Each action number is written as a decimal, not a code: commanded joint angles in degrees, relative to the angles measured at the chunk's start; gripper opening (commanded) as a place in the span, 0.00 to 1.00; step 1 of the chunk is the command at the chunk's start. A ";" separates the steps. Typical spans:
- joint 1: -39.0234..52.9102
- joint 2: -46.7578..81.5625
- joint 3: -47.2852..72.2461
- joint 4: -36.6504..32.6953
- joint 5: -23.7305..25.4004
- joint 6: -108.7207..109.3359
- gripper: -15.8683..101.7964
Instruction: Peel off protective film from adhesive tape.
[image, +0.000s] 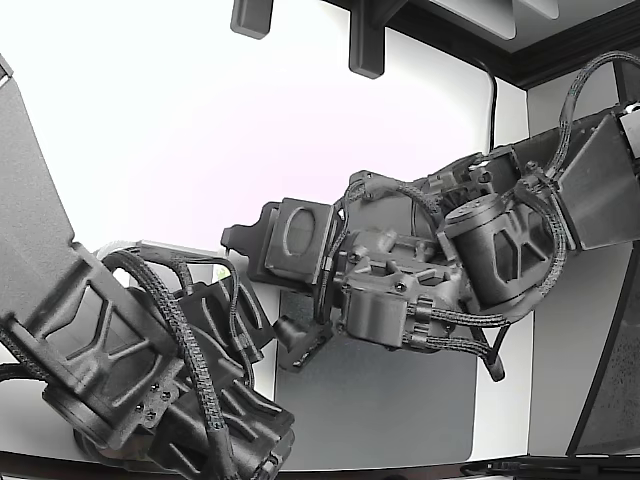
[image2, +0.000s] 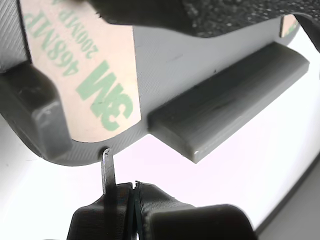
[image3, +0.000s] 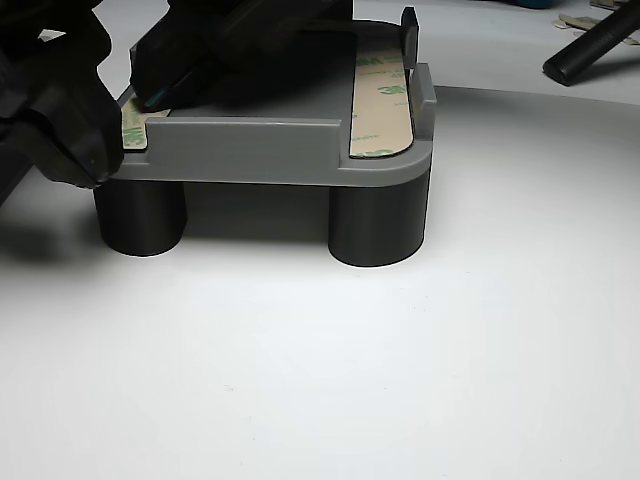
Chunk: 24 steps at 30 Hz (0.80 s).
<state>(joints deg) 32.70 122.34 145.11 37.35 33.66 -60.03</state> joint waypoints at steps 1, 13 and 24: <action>-0.53 1.67 -1.14 -0.62 0.26 -0.09 0.05; -0.44 1.41 -2.02 -0.35 -0.26 0.70 0.05; -0.44 1.23 -2.20 -0.09 -0.53 1.14 0.05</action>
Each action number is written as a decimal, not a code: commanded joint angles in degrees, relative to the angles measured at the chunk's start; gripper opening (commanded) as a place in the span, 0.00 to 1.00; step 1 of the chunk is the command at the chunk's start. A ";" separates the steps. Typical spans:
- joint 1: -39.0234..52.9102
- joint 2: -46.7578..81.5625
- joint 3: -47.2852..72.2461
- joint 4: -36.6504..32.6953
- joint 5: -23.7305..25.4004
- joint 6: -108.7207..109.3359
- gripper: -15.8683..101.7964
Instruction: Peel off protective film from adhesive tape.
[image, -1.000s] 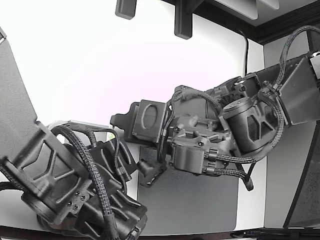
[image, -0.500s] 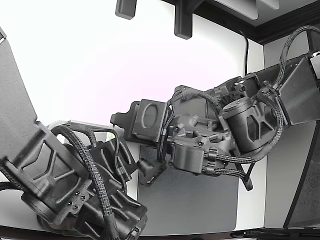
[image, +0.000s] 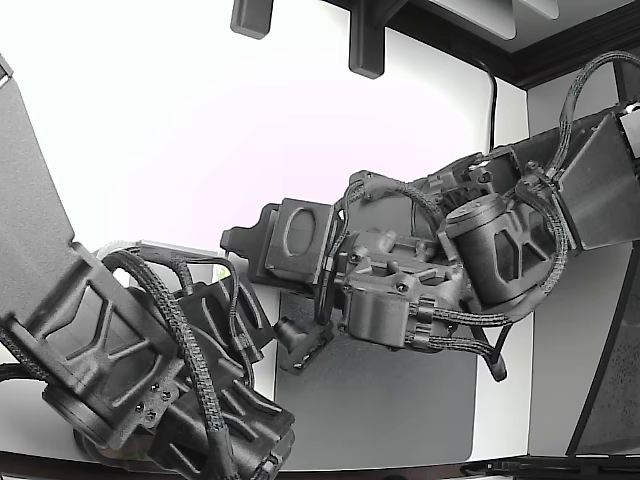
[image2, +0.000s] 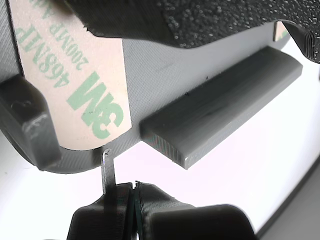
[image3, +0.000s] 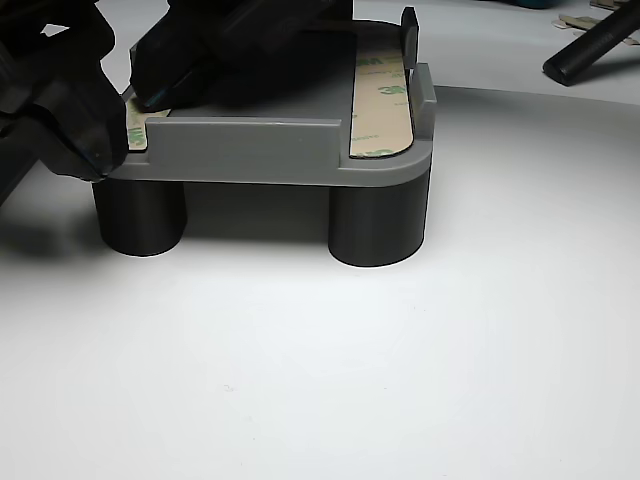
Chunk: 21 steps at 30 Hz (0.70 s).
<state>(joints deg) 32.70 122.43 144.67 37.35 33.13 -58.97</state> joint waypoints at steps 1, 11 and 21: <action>-0.44 1.14 -1.76 -0.09 0.00 0.18 0.05; -0.44 0.97 -1.93 0.09 -0.09 0.35 0.05; -0.35 0.53 -2.20 0.18 -0.09 0.62 0.05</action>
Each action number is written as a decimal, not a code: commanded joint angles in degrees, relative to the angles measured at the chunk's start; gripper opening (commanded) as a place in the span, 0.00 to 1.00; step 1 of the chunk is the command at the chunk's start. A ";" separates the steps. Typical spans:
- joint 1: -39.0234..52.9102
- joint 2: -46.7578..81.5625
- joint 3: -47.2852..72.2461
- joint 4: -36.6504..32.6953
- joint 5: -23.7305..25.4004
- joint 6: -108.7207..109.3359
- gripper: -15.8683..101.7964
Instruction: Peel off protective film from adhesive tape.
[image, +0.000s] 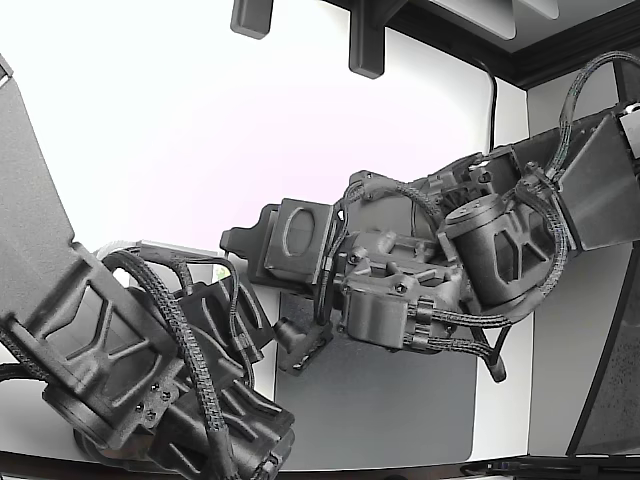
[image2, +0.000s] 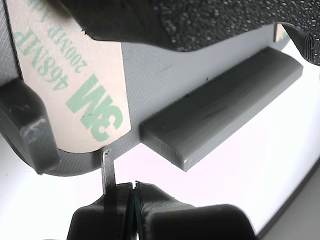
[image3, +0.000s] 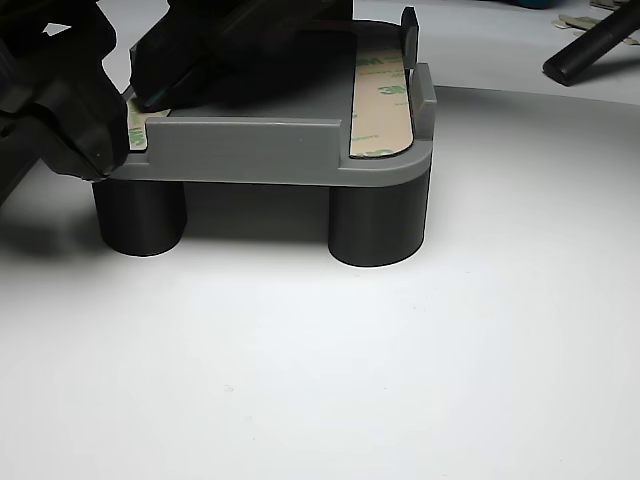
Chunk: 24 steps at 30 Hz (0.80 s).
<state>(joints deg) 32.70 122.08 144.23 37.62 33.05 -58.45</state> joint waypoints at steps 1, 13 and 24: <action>-0.35 0.97 -1.58 -0.09 0.00 0.18 0.05; -0.35 0.70 -2.11 0.70 -0.18 0.44 0.05; -0.35 0.62 -2.20 0.70 -0.18 0.35 0.05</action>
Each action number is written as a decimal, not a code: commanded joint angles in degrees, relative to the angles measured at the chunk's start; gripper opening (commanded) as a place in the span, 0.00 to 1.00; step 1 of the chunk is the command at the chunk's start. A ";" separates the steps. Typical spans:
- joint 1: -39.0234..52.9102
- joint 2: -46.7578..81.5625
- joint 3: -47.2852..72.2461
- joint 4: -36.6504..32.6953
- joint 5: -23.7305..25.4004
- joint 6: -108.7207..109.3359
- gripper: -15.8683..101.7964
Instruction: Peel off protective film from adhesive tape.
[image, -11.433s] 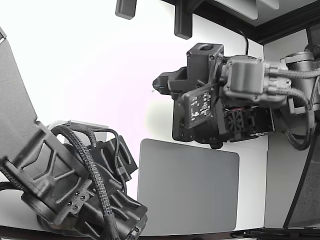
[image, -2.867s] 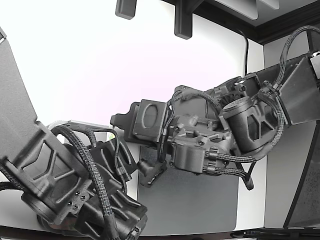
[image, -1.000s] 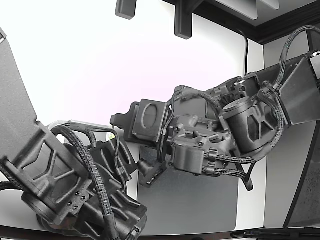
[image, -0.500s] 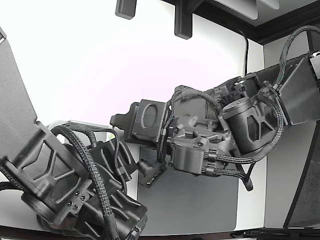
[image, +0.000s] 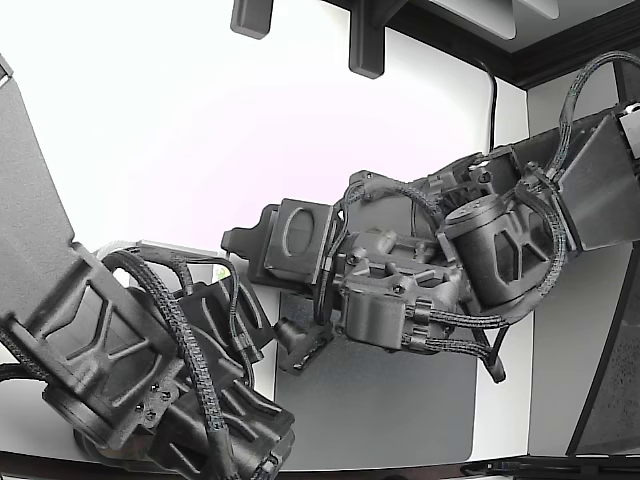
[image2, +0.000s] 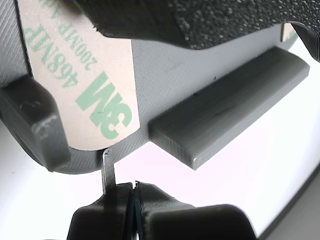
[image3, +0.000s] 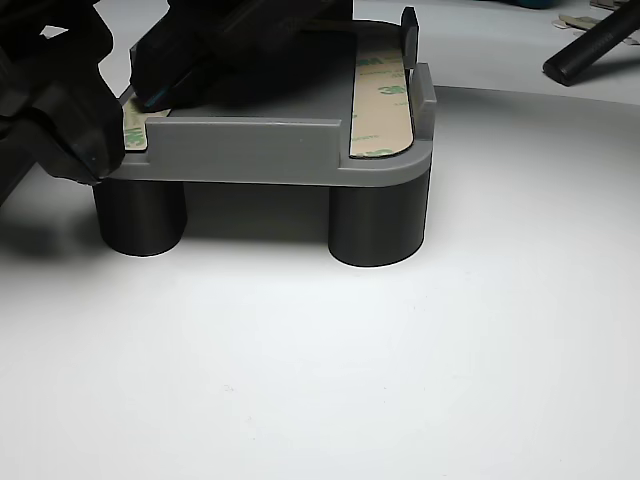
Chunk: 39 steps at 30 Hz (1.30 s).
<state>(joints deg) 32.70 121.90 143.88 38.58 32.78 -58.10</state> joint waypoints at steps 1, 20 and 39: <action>-0.35 0.70 -1.85 -0.26 0.09 0.00 0.05; -0.35 0.62 -2.11 -0.26 0.09 -0.18 0.05; -0.35 0.00 -2.64 0.18 0.26 -0.09 0.05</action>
<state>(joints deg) 32.70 121.11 143.17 38.94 32.87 -58.27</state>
